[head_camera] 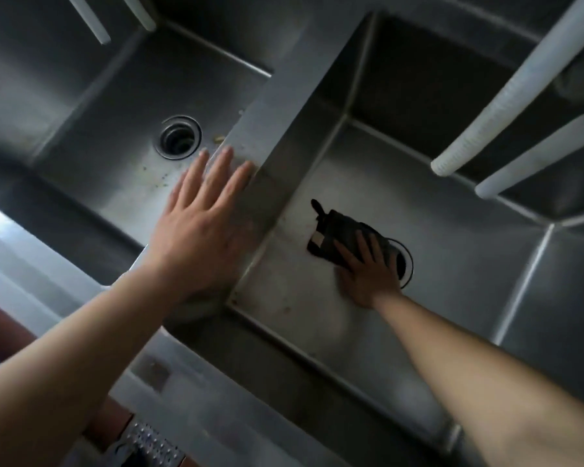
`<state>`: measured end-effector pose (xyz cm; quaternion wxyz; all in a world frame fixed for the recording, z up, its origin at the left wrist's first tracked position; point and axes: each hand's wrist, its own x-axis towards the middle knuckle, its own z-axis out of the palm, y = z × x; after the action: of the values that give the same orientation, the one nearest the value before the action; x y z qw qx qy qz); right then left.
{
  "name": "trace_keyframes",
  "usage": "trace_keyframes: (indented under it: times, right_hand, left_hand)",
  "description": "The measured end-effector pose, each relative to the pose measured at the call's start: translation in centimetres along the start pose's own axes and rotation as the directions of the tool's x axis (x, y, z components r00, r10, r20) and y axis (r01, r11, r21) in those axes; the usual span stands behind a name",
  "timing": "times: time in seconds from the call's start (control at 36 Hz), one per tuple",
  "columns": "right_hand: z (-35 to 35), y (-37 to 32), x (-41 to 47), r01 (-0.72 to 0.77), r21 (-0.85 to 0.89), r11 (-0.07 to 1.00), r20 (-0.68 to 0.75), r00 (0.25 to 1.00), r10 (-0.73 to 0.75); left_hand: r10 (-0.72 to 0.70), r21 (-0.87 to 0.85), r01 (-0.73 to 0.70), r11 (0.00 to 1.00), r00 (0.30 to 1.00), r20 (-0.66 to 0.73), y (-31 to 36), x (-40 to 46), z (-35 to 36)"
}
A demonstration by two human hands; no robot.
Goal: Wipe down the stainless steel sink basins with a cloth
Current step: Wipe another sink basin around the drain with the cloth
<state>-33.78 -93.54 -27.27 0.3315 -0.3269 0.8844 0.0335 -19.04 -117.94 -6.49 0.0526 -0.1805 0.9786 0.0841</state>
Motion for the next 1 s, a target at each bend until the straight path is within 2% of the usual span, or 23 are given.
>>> trace_keyframes:
  times: [0.06,0.11,0.22,0.36,0.47,0.58,0.69,0.78,0.86,0.92,0.94,1.0]
  right_hand:
    - [-1.3,0.3,2.1,-0.095,0.102,0.990,-0.043,0.994,0.100]
    - [-2.6,0.5,4.6,-0.179,0.189,0.966,-0.084,0.977,0.198]
    - [-6.3,0.9,10.3,-0.265,0.283,0.922,-0.113,0.945,0.307]
    - [-10.9,-0.9,17.5,-0.242,0.401,0.884,-0.130,0.940,0.317]
    - [-11.0,-4.1,19.1,-0.207,0.424,0.882,-0.174,0.937,0.303]
    - [-8.3,-5.8,17.1,-0.148,0.347,0.926,-0.182,0.958,0.221]
    - [-3.4,-6.8,11.6,0.044,0.146,0.988,-0.135,0.991,-0.024]
    - [1.6,-6.7,5.6,0.307,-0.057,0.950,-0.091,0.946,-0.311]
    - [4.5,-5.8,1.2,0.487,-0.132,0.864,-0.066,0.865,-0.497]
    - [4.5,-4.9,0.5,0.533,-0.190,0.825,-0.070,0.830,-0.553]
    - [4.0,-4.4,0.9,0.522,-0.181,0.833,-0.061,0.840,-0.540]
    - [2.1,-3.5,2.8,0.407,-0.110,0.907,-0.068,0.907,-0.415]
  left_hand:
    - [0.010,0.016,-0.010,1.000,0.999,-0.032,-0.6,-0.1,0.5]
    - [0.025,0.005,-0.024,1.000,0.992,-0.124,-0.6,0.1,1.0]
    - [0.046,-0.051,-0.061,0.997,0.965,-0.258,-1.0,0.2,2.0]
    - [0.057,-0.083,-0.081,0.993,0.964,-0.261,-1.2,0.4,2.2]
    - [0.054,-0.102,-0.084,0.991,0.962,-0.268,-1.2,0.4,2.3]
    - [0.047,-0.098,-0.075,0.992,0.964,-0.263,-1.2,0.4,2.2]
    - [0.026,-0.077,-0.048,0.996,0.965,-0.263,-1.0,0.4,2.0]
    - [0.031,-0.054,-0.045,0.998,0.970,-0.241,-1.1,0.4,2.1]
    - [0.028,-0.048,-0.039,0.998,0.976,-0.216,-1.1,0.3,2.1]
    - [0.023,-0.046,-0.034,0.998,0.978,-0.206,-1.1,0.4,2.1]
    - [0.022,-0.046,-0.031,0.998,0.979,-0.202,-1.1,0.4,2.1]
    - [0.015,-0.048,-0.025,0.999,0.980,-0.198,-1.1,0.4,2.1]
